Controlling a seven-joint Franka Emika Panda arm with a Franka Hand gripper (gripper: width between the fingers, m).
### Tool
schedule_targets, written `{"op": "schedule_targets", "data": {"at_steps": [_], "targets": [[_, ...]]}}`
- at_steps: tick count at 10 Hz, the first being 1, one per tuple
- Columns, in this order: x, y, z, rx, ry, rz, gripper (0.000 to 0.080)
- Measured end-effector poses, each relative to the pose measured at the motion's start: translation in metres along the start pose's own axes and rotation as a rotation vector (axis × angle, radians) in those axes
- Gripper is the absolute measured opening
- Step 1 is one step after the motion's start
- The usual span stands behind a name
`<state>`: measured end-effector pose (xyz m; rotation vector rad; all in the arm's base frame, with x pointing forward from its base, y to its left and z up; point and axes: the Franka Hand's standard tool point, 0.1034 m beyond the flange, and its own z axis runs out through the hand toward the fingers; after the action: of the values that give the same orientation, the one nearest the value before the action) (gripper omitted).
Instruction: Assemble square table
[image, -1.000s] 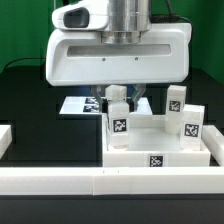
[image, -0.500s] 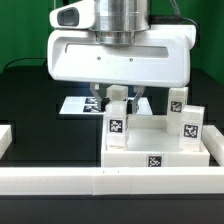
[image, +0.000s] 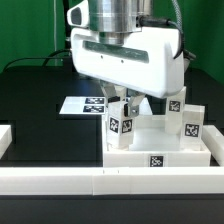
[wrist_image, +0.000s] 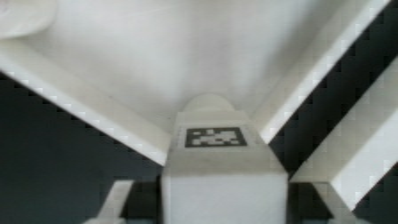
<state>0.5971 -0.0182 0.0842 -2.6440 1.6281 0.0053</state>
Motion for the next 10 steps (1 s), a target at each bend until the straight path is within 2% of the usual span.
{"op": "schedule_targets", "data": {"at_steps": [3, 4, 5, 6, 7, 10], "targets": [[-0.0001, -0.0004, 0.0008, 0.003, -0.004, 0.060, 0.0314], [0.0000, -0.0002, 0.0009, 0.002, -0.004, 0.028, 0.0528], [0.0015, 0.0005, 0.0008, 0.003, -0.004, -0.022, 0.0528], [0.0024, 0.0011, 0.0008, 0.002, -0.003, -0.094, 0.0612], [0.0022, 0.0011, 0.0011, 0.002, -0.003, -0.165, 0.0641], [0.0031, 0.0020, 0.0013, -0.001, -0.003, -0.377, 0.0648]]}}
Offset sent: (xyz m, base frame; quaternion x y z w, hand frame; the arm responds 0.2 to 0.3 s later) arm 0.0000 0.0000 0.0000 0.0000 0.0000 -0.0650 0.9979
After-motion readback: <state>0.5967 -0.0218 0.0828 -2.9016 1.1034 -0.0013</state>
